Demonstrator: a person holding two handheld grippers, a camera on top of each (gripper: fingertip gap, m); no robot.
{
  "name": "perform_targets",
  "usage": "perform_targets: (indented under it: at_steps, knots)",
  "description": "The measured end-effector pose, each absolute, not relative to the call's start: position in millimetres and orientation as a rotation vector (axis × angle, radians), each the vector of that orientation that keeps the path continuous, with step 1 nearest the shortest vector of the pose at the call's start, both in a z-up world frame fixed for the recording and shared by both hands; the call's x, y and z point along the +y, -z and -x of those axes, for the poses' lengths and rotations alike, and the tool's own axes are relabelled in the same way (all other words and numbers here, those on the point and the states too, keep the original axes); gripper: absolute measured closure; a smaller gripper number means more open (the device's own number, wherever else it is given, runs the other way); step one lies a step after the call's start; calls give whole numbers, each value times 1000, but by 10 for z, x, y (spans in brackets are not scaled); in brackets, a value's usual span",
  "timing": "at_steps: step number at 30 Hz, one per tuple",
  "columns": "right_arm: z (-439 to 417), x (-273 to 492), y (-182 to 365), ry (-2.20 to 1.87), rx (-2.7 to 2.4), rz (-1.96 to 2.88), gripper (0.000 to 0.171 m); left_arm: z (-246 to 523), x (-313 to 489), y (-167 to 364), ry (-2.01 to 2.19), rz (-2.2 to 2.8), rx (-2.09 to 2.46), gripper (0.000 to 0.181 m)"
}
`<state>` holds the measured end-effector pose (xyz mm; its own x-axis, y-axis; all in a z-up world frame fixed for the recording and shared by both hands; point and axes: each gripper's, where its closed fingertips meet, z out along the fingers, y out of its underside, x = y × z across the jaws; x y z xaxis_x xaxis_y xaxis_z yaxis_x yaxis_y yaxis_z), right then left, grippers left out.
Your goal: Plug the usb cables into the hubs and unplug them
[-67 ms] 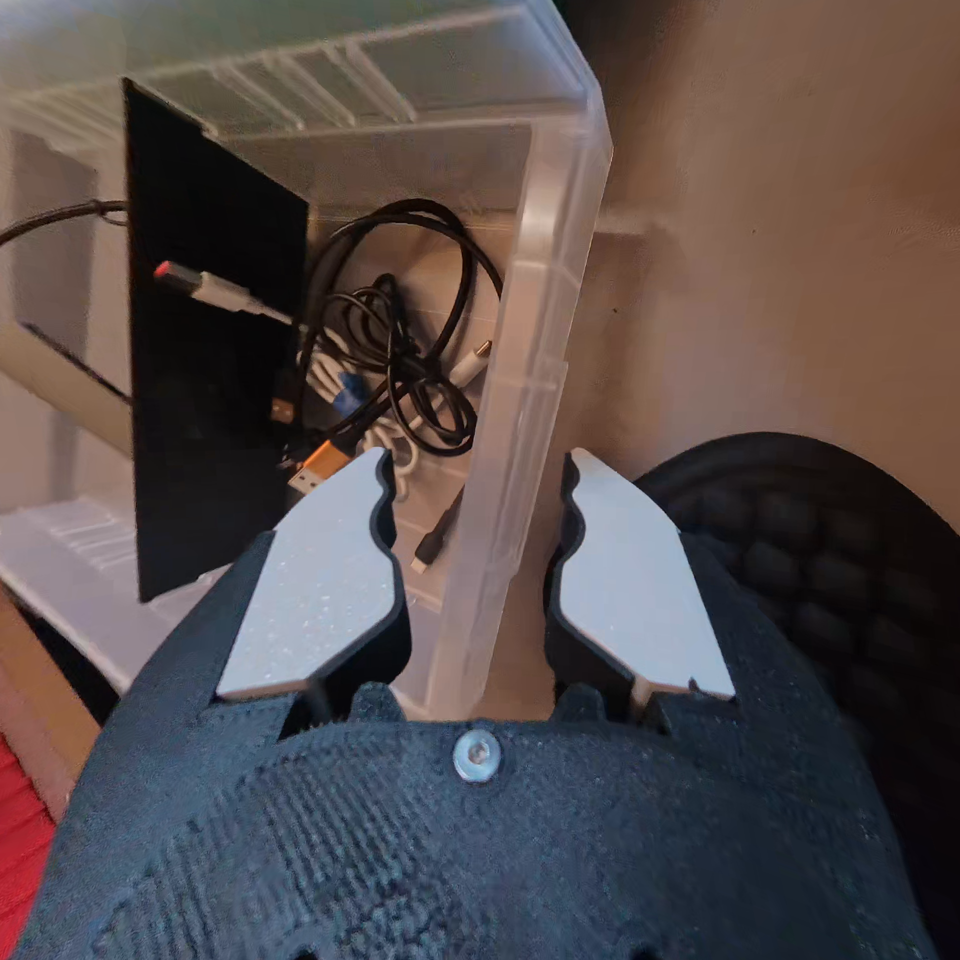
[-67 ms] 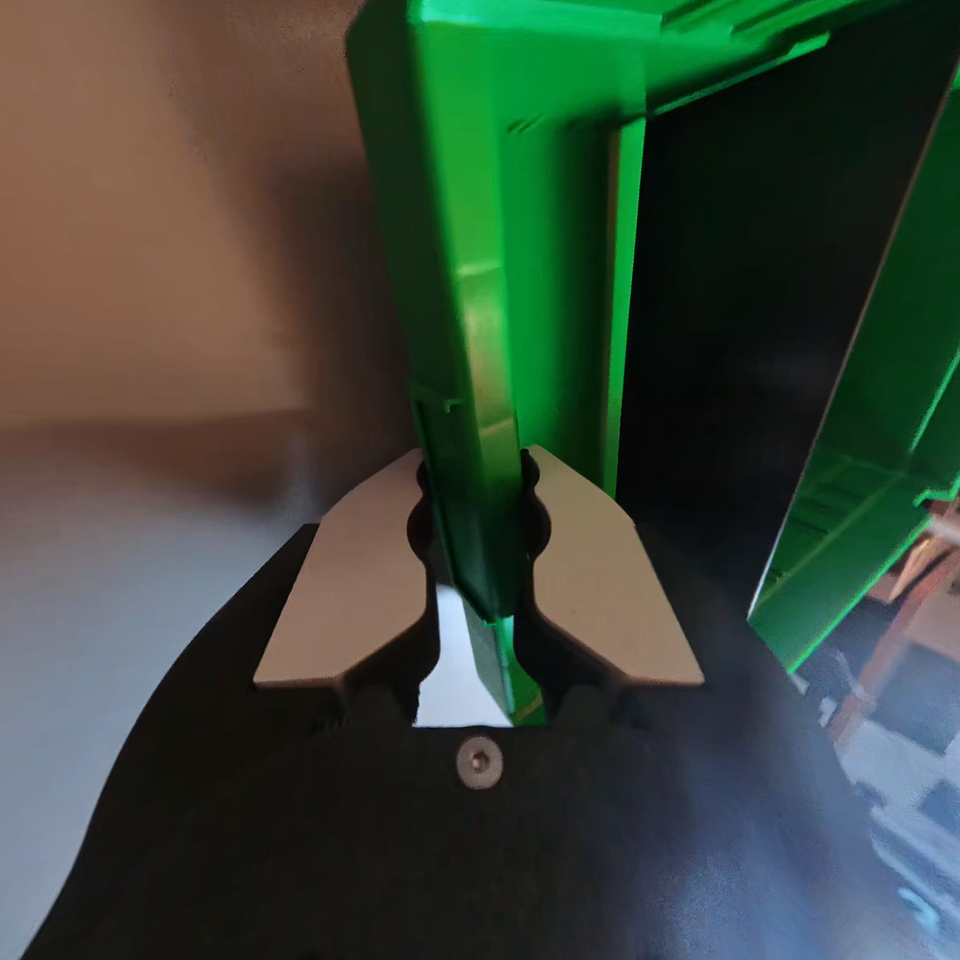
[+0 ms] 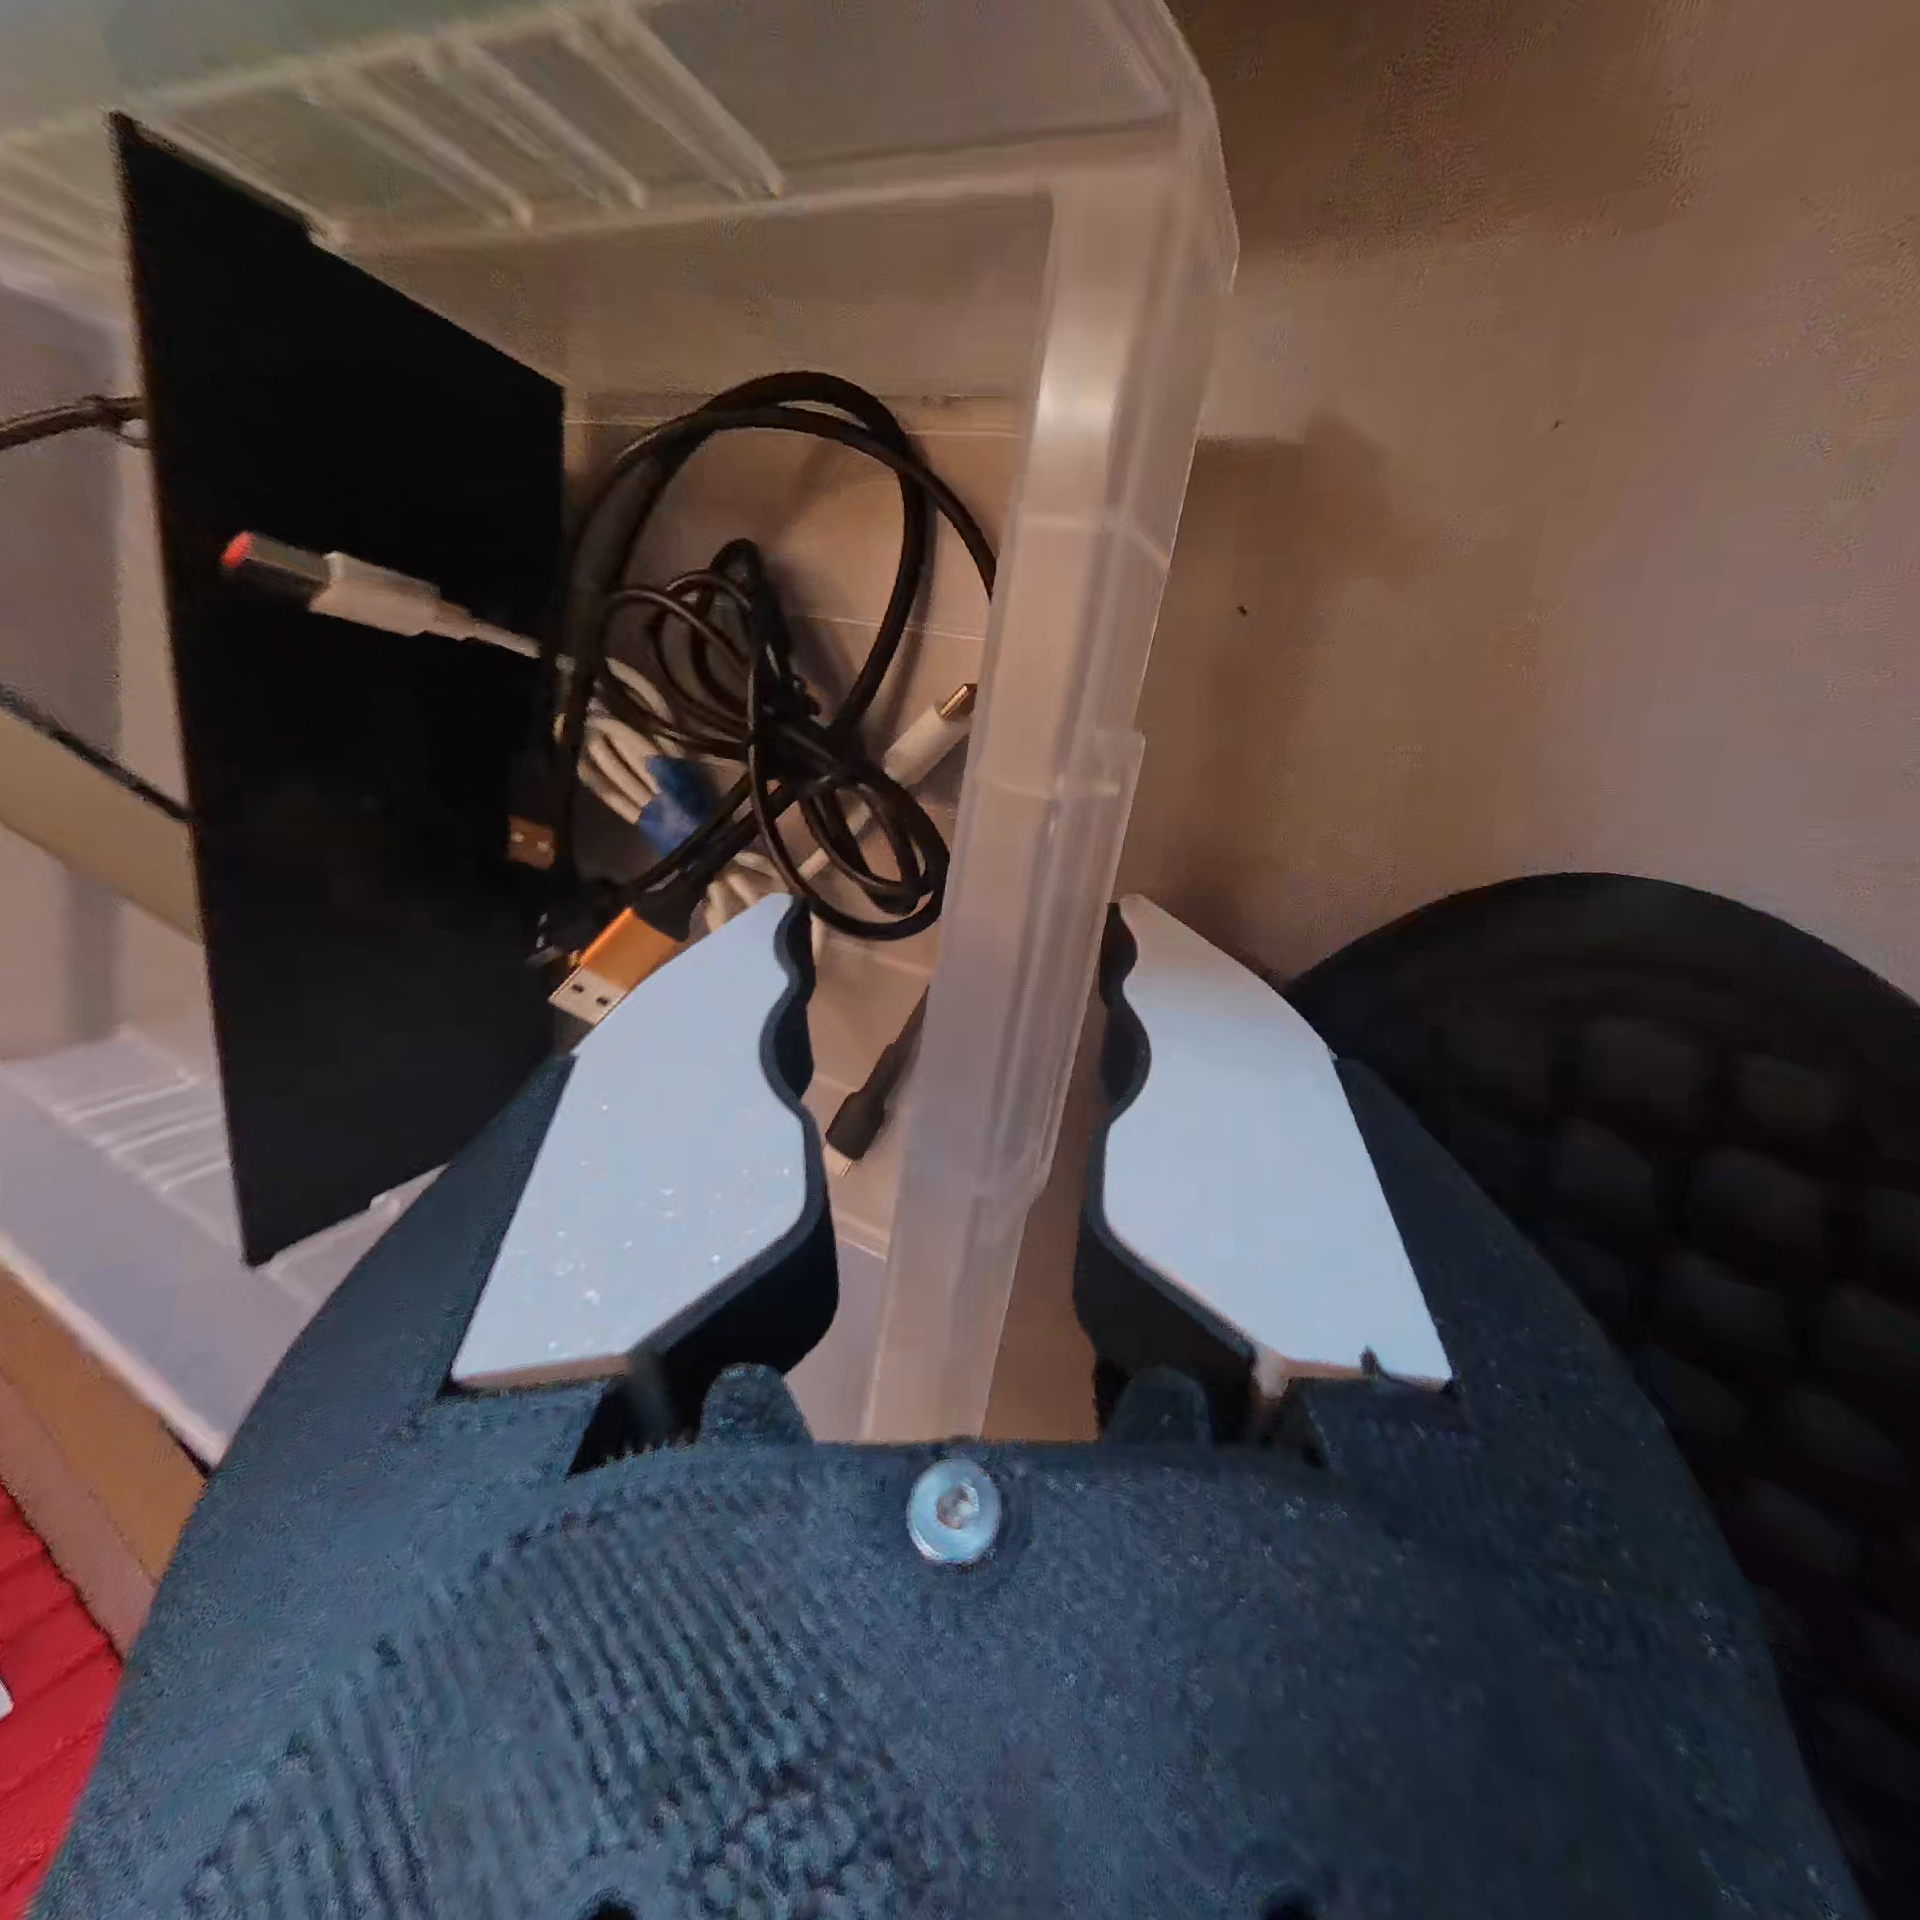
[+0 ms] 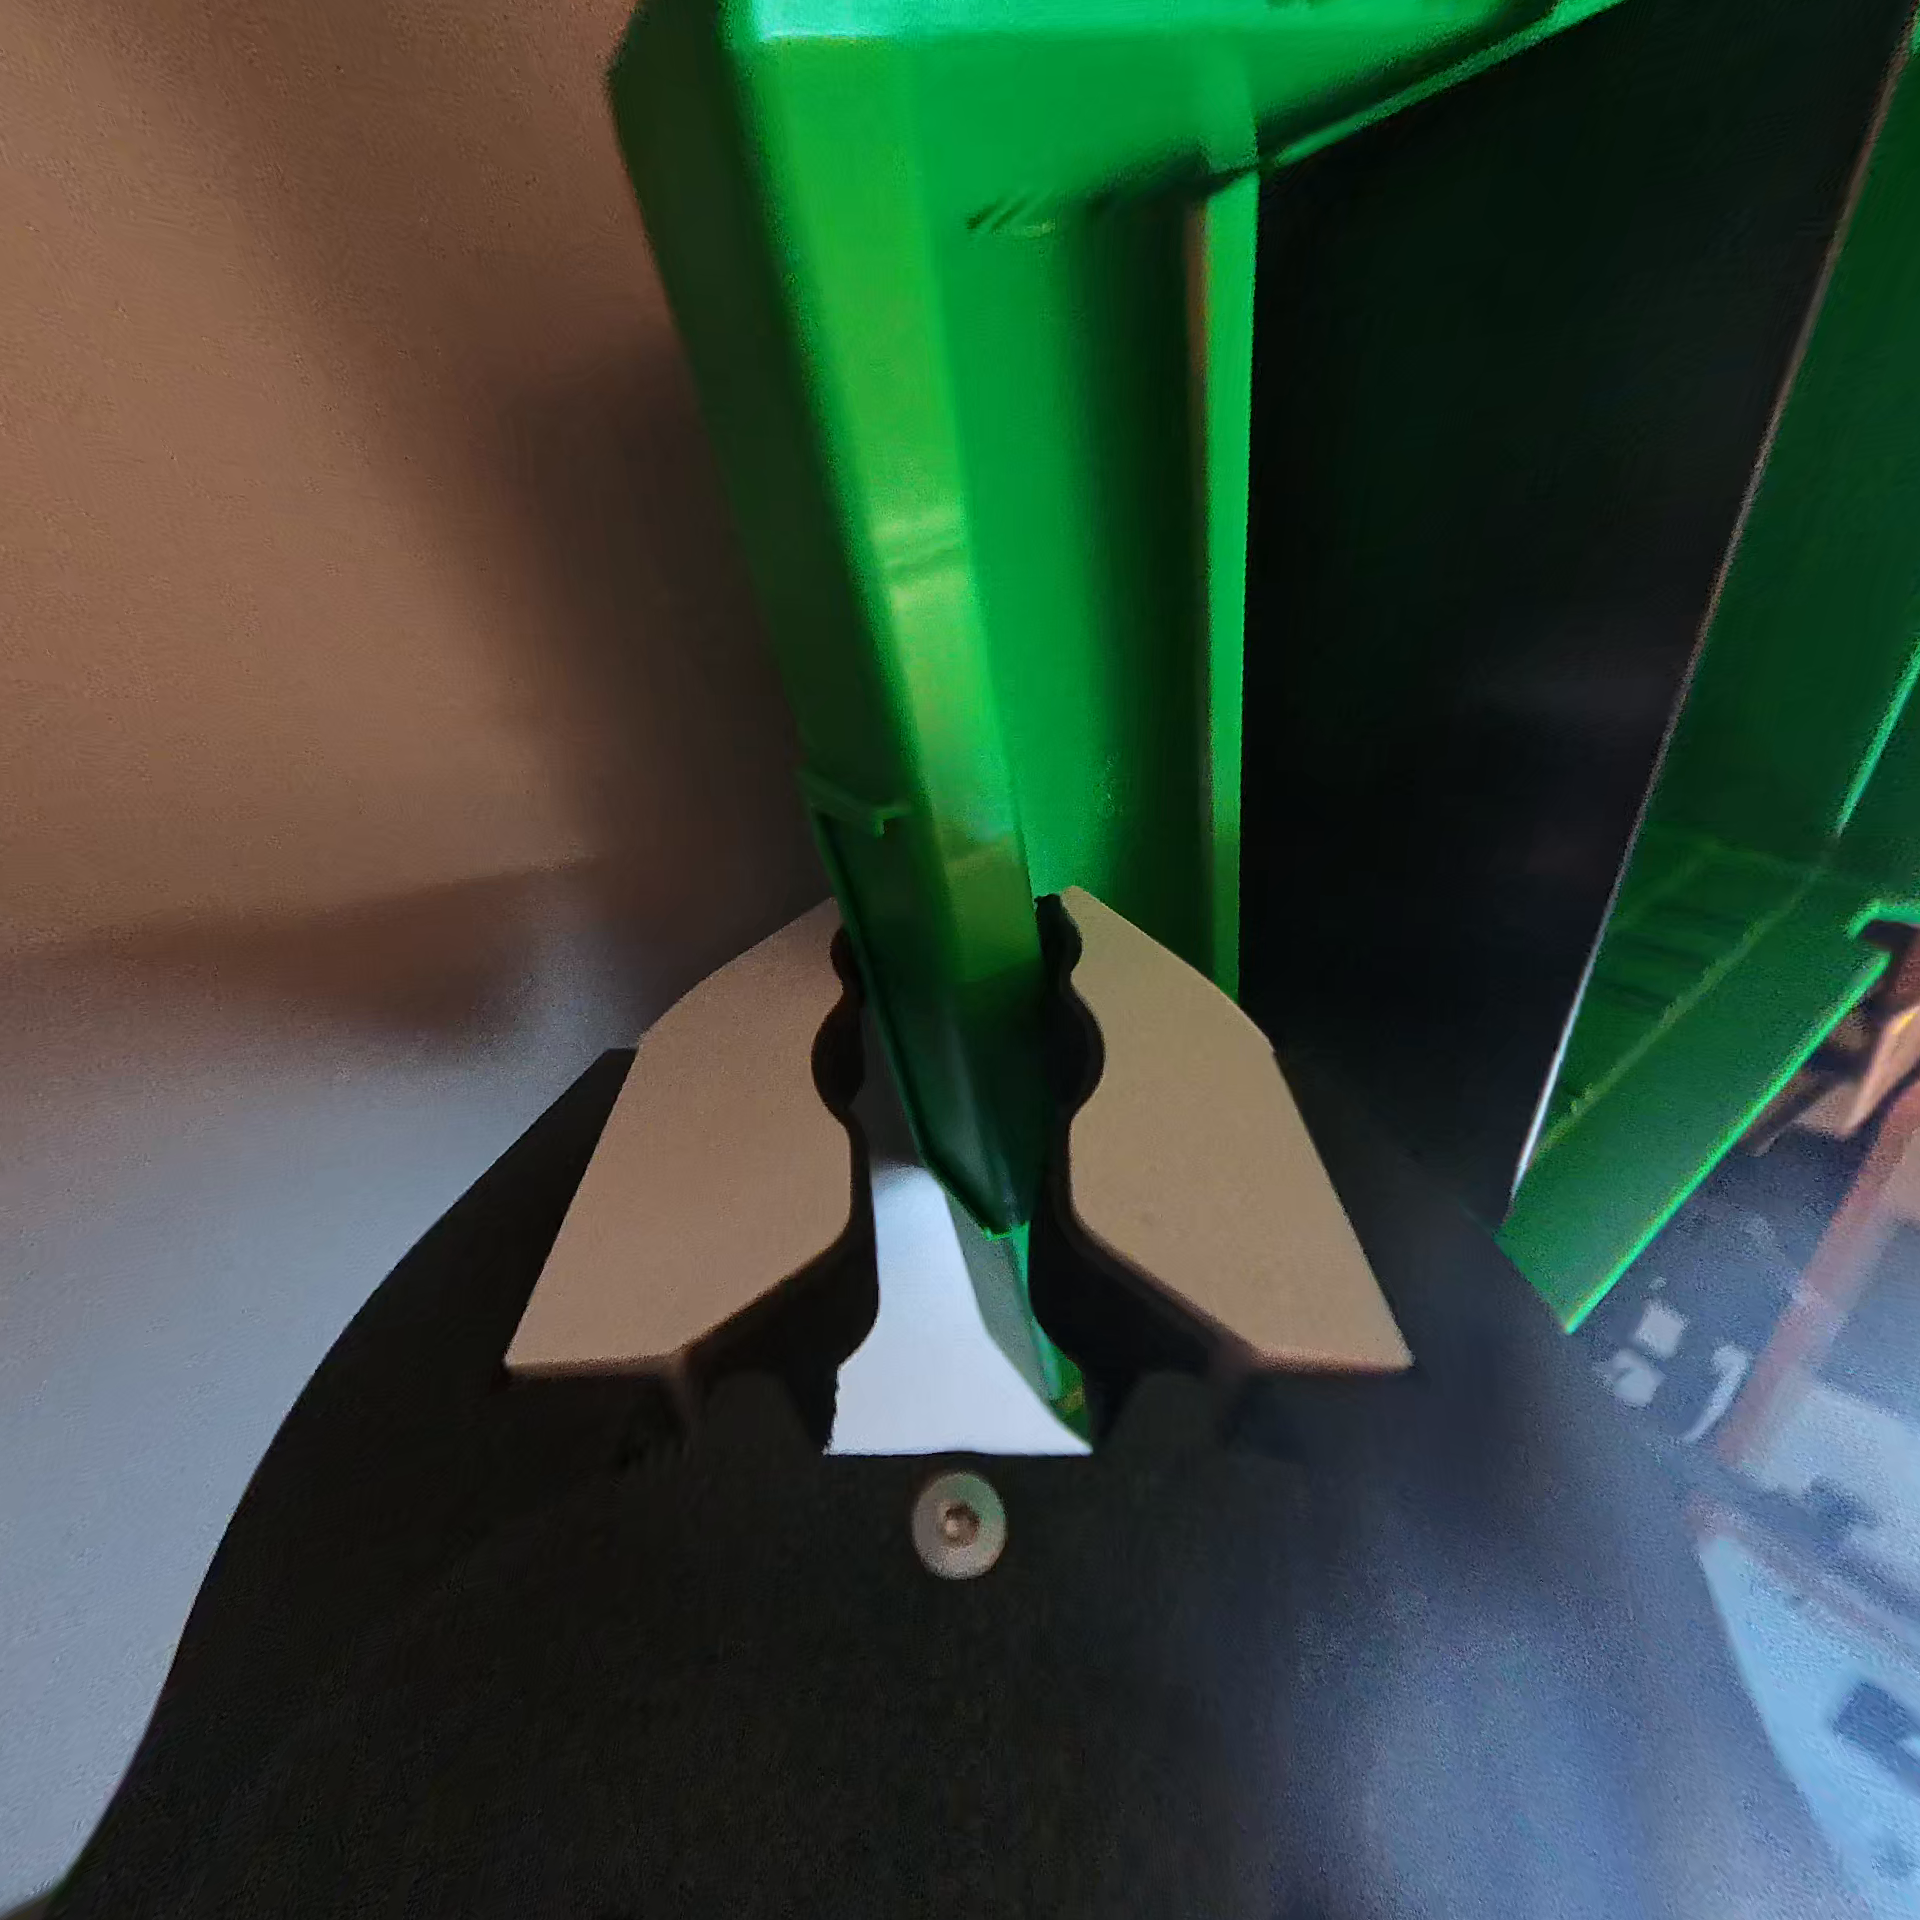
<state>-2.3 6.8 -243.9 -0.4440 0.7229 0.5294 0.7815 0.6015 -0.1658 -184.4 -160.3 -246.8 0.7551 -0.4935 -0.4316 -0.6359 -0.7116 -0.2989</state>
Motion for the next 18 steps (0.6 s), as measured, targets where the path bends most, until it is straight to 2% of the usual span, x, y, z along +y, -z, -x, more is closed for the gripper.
perform_targets:
  at_steps: [4, 10, 18]
  knots:
    - [-624, 88, 2409, 135, -2178, 1333, 139, 1754, -1540, 2585, -386, 2498, 914, 148]
    - [-1159, 518, 2503, 362, -2070, 1431, 140, 1778, -1411, 2574, -403, 2430, 893, 148]
    - [-1202, 1580, 2480, 520, -1888, 1503, 140, 2017, -1188, 2564, -436, 2411, 856, 148]
